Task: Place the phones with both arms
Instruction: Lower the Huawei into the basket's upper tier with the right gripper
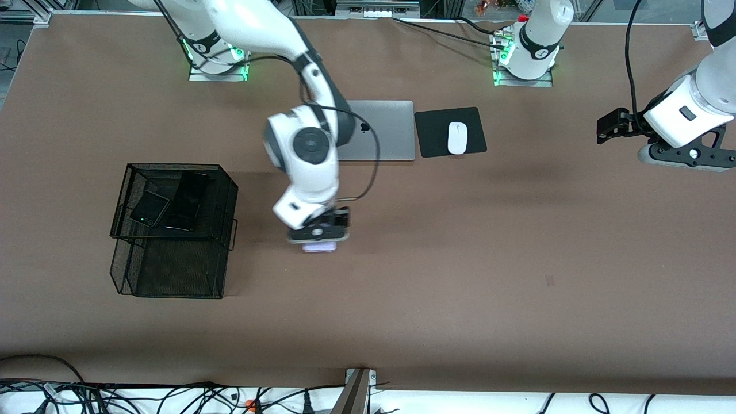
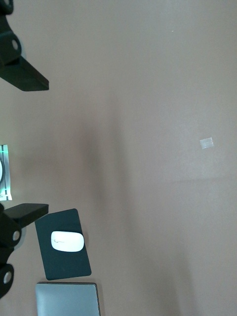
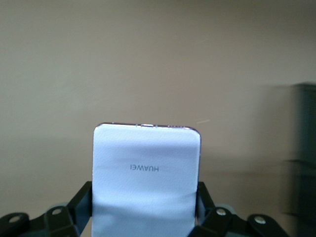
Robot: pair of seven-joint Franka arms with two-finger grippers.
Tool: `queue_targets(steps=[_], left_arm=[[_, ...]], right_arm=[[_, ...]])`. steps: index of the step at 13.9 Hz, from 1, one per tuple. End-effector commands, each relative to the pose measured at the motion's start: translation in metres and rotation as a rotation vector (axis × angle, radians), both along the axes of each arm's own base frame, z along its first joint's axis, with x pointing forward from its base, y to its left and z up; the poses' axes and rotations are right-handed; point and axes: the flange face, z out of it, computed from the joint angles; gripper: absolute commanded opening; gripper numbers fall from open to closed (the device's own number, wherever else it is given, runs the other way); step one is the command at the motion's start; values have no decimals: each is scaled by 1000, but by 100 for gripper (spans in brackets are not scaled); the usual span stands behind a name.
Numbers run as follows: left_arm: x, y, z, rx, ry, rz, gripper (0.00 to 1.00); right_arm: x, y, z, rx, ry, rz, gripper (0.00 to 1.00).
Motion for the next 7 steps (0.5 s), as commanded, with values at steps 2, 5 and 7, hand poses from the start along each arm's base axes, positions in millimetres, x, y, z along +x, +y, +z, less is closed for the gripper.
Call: queue_targets(steps=[2,5,7], left_arm=[[0,0,2,-28,-10,26,100],[6,-8,1,-20,-13,87,100],[9,-13,1,-12,-17,86,100]], right_arm=[[34,-123,66,-92,52,35,0],[70,-240,69,-47,95,75,0],[91,-300,42,-39,109,66,0]])
